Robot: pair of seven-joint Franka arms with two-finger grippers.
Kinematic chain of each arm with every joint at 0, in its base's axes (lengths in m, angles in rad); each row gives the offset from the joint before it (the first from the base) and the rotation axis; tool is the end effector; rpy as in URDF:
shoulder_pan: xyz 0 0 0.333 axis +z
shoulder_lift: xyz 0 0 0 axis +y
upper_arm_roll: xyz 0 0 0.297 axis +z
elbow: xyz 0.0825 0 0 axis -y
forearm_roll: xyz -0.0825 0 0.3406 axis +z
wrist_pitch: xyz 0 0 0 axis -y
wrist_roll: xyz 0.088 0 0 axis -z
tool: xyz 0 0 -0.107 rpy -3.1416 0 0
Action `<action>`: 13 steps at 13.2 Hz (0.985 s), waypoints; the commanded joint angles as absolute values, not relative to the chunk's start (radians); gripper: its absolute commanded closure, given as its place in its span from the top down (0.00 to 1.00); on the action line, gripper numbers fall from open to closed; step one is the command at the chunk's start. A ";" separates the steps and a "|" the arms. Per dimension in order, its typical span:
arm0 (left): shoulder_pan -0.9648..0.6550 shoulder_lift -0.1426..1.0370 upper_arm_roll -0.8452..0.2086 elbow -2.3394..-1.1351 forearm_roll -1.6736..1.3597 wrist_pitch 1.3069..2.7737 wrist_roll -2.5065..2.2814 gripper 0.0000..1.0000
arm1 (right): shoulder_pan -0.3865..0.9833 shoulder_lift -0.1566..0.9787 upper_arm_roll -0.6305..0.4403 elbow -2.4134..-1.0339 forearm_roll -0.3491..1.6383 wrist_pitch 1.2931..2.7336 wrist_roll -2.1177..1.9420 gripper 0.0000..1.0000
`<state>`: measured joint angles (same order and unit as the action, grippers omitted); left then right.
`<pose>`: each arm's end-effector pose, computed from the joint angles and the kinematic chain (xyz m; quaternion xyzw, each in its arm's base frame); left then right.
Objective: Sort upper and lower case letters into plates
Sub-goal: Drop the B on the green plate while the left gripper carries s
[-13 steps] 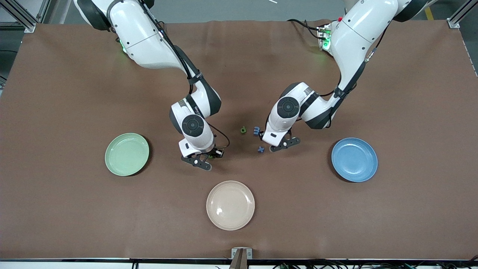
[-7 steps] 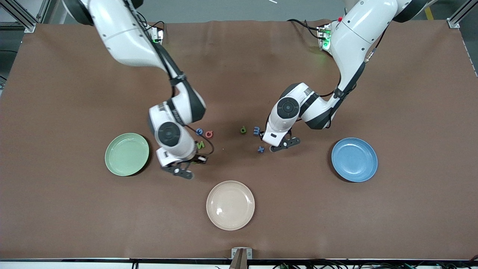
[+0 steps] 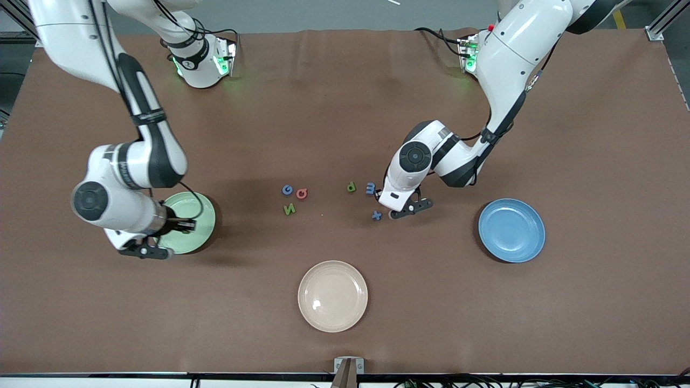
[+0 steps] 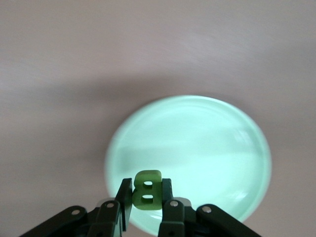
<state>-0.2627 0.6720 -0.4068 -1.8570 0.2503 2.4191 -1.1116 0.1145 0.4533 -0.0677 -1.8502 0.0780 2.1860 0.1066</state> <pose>0.4763 -0.3581 0.1953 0.9858 0.1607 -0.0478 0.0129 0.5867 0.0328 0.2814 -0.9969 0.0516 0.0589 0.0110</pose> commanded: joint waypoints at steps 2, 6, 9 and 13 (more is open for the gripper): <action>-0.270 0.680 -0.403 -1.848 0.276 2.413 -1.137 0.41 | 0.055 0.399 -0.040 -2.086 0.098 2.371 0.000 0.00; -0.255 0.667 -0.403 -1.836 0.276 2.376 -1.135 0.00 | 0.057 0.413 -0.040 -2.135 0.100 2.433 -0.003 0.01; -0.181 0.553 -0.402 -1.802 0.278 2.239 -1.114 0.00 | 0.057 0.422 -0.040 -2.137 0.100 2.436 -0.003 0.14; 0.070 0.451 -0.411 -1.816 0.281 2.145 -0.886 0.00 | 0.057 0.431 -0.041 -2.132 0.100 2.428 -0.003 0.58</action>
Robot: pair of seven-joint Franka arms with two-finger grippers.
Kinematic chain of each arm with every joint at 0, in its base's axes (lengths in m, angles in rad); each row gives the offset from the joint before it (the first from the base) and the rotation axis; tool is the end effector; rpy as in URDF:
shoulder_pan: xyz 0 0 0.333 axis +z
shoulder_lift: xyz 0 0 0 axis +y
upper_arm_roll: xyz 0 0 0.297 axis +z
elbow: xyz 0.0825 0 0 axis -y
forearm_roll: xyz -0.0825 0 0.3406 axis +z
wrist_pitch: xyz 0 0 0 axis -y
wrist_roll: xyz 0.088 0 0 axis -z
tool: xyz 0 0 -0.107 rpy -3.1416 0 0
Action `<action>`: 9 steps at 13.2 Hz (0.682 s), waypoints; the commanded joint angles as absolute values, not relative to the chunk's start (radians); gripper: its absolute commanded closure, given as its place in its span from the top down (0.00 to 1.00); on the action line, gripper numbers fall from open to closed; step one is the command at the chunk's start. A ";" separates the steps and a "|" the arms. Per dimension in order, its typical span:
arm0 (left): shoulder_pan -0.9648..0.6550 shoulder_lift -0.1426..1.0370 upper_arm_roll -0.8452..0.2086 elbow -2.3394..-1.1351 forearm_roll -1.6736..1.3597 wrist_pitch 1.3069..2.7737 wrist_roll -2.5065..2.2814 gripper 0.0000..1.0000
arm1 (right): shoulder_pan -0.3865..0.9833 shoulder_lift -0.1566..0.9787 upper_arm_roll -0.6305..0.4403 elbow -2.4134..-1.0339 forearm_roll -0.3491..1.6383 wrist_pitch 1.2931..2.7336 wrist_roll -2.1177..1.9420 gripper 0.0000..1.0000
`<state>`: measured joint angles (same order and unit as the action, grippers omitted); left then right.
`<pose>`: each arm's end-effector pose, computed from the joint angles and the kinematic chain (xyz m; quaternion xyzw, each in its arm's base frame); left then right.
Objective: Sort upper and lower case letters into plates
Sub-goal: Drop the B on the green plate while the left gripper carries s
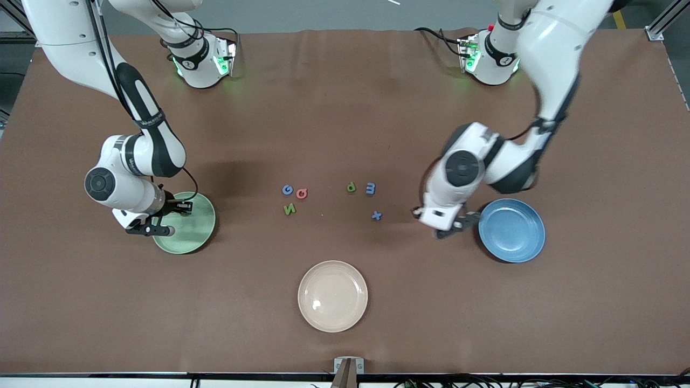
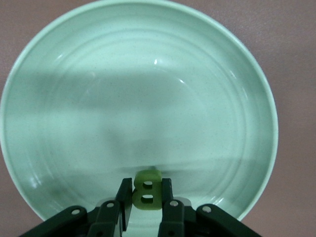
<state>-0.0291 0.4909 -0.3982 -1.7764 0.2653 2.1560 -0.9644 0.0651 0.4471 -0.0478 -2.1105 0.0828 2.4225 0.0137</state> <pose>0.5626 -0.2216 0.3043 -0.9776 -0.2077 0.0146 0.0321 0.5322 0.0095 0.2089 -0.9972 0.0295 0.0671 0.0136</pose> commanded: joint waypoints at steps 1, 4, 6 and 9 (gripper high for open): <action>0.128 0.453 -0.411 -1.816 0.278 2.145 -0.827 0.00 | 0.058 0.428 -0.041 -2.128 0.100 2.427 -0.002 1.00; 0.262 0.495 -0.411 -1.830 0.279 2.151 -0.703 0.01 | 0.078 0.408 -0.035 -2.064 0.100 2.355 0.046 1.00; 0.311 0.553 -0.411 -1.829 0.279 2.161 -0.674 0.03 | 0.139 0.405 -0.034 -1.970 0.100 2.235 0.145 1.00; 0.345 0.626 -0.410 -1.819 0.281 2.201 -0.670 0.39 | 0.271 0.406 -0.025 -1.957 0.165 2.252 0.264 1.00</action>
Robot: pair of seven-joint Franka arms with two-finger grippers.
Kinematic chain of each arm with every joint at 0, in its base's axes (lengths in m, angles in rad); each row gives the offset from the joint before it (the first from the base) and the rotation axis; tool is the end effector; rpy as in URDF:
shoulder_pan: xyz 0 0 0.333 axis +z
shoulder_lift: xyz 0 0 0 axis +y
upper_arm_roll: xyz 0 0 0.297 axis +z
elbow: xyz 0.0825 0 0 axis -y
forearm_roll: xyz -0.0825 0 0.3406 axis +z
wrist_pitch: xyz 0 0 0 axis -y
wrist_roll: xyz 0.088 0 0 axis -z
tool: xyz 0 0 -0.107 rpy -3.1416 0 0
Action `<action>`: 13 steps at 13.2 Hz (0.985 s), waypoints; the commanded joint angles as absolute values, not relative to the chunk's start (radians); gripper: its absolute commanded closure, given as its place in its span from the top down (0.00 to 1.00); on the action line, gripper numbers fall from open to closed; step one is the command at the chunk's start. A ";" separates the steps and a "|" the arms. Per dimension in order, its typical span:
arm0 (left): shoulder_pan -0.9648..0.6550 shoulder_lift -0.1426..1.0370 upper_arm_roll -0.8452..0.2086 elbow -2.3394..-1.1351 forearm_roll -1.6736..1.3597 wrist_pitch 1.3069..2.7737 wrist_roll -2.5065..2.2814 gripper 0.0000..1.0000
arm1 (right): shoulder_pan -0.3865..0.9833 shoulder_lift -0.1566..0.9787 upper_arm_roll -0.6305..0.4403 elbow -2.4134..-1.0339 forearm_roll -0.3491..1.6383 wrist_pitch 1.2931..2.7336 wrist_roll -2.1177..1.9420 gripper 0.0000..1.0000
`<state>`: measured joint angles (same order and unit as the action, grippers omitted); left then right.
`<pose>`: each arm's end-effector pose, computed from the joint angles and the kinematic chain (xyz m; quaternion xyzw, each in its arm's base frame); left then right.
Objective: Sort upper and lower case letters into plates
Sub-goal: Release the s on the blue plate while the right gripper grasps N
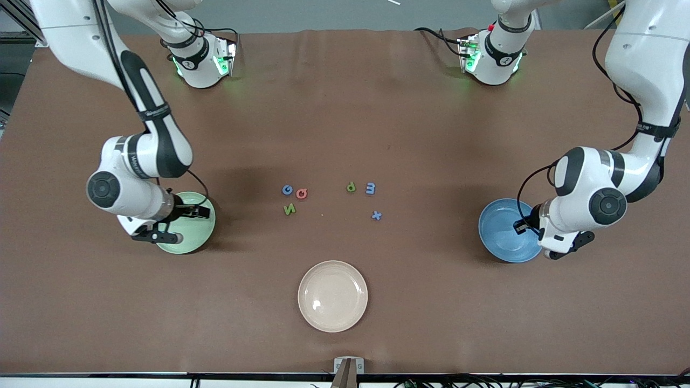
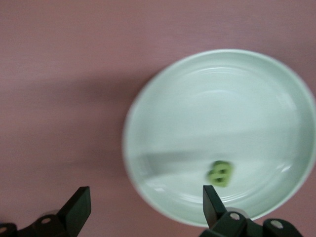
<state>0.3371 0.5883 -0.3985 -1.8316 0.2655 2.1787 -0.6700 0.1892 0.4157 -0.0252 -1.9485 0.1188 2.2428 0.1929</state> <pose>0.5855 -0.0123 0.2309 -0.9678 -0.2346 0.0883 0.0233 0.5594 0.0966 0.2698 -0.9960 0.0533 0.0663 0.0277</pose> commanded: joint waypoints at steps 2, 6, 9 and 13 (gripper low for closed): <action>0.342 0.617 -0.411 -1.818 0.281 2.209 -0.686 1.00 | 0.371 0.416 -0.025 -1.965 0.210 2.343 0.285 1.00; 0.324 0.519 -0.535 -1.798 0.269 2.099 -0.721 1.00 | 0.523 0.512 -0.026 -1.959 0.204 2.521 0.437 1.00; 0.311 0.525 -0.656 -1.767 0.271 2.065 -0.837 1.00 | 0.558 0.549 -0.029 -1.959 0.198 2.554 0.439 0.96; 0.100 0.630 -0.664 -1.639 0.279 2.072 -1.095 1.00 | 0.577 0.581 -0.035 -1.953 0.195 2.580 0.437 0.88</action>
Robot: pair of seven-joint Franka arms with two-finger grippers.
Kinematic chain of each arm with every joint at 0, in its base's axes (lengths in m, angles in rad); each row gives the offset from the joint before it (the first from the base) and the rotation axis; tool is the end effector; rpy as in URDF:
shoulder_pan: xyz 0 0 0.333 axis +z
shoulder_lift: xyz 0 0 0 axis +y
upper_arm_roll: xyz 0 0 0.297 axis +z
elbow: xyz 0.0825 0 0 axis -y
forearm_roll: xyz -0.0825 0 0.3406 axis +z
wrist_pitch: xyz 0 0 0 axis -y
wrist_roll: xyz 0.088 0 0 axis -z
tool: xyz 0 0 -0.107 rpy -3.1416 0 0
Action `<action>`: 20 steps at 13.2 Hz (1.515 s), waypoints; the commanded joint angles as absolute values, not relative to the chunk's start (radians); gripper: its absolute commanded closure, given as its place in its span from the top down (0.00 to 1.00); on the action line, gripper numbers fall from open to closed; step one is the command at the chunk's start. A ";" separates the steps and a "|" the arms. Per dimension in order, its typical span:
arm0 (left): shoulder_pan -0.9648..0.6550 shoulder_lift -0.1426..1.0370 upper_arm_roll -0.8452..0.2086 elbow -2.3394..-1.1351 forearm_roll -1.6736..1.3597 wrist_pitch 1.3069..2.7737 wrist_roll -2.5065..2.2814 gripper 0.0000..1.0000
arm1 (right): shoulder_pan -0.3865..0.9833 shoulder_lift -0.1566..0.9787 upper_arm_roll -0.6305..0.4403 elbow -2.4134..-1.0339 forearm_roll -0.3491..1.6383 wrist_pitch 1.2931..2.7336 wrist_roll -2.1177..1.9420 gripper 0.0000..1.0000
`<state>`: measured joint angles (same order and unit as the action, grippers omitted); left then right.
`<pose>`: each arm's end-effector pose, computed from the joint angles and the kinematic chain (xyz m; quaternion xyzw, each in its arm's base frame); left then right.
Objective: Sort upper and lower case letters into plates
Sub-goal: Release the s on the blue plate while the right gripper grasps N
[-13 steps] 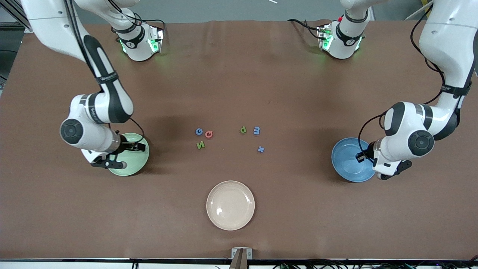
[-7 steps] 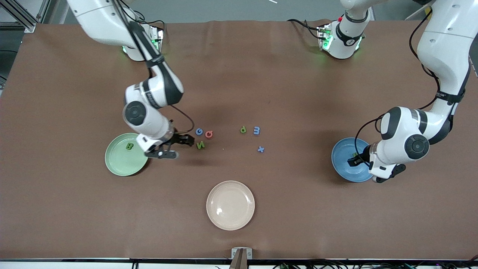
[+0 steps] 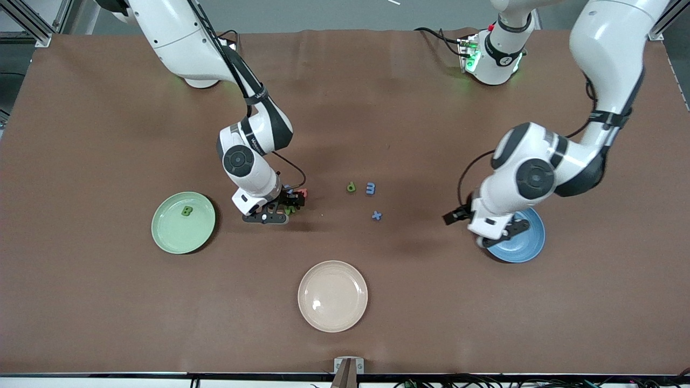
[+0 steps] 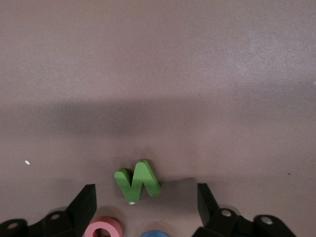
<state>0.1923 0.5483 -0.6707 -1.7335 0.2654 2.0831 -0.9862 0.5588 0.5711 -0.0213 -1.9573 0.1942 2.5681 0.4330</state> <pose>0.5626 -0.2292 0.3208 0.9752 0.2121 -0.0607 0.0171 0.5042 0.2975 0.2037 -0.9983 0.0265 0.0048 0.0523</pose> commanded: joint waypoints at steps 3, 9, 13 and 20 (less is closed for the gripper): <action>-0.035 0.733 -0.637 -1.537 0.281 2.094 -1.274 0.99 | 0.580 0.597 -0.035 -1.942 0.193 2.580 0.437 0.82; -0.313 0.842 -0.411 -1.494 0.270 2.266 -1.692 0.95 | 0.588 0.612 -0.038 -1.927 0.187 2.583 0.437 0.66; -0.344 0.870 -0.405 -1.470 0.276 2.266 -1.741 0.86 | 0.586 0.618 -0.041 -1.914 0.164 2.580 0.436 0.49; -0.344 0.893 -0.390 -1.470 0.276 2.266 -1.770 0.55 | 0.565 0.614 -0.043 -1.888 0.146 2.548 0.430 0.00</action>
<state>-0.3321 0.8790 -0.3954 -1.4924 0.2654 2.2769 -1.7372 0.5733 0.6020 -0.0357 -1.9184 0.1568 2.5708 0.4314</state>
